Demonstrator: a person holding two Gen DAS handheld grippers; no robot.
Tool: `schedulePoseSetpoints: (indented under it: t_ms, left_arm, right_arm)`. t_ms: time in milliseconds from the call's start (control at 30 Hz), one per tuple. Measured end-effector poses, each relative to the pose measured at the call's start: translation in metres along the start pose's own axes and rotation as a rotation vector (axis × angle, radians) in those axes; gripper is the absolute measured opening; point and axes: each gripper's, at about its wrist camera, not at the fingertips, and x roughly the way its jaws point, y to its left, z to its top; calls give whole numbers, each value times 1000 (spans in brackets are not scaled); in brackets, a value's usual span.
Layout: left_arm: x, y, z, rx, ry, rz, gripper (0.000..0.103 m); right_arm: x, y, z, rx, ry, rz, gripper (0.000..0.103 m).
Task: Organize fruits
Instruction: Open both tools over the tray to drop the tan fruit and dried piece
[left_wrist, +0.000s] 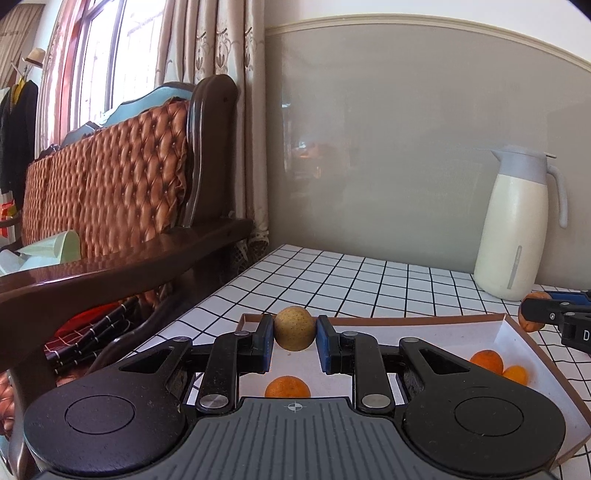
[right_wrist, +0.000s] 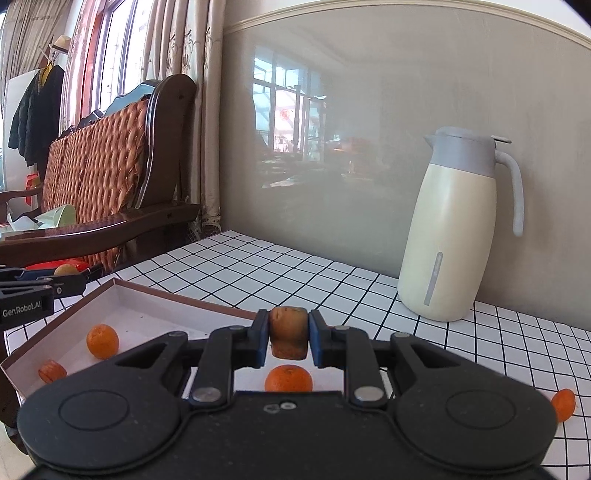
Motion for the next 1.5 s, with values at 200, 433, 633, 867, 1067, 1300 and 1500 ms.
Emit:
schedulePoseSetpoints:
  t_ms: [200,433,633,867,1067,1300,1500]
  left_arm:
    - [17,2,3,-5,18,-1,25]
    - [38,3,7,-2,36,11,25]
    - [41,4,7,-19,11,63,80]
    - [34,3,8,-6,-22,44,103]
    - [33,3,6,-7,-16,45,103]
    - [19,-2,6,2,-23,31,103]
    - [-7,-12,4,10,-50,27,103]
  right_arm:
    - [18,-2,3,-7,26,3,14]
    - [41,-5,10,-3,52,23,14]
    - [48,-7,12,-11,48,-20,98]
    - [38,-15,8,6,-10,-39,97]
    - [38,-14,9,11,-7,-34,97]
    - [24,-15,8,0,-12,-38,97]
    - [-2,-18,4,15,-37,-38,97]
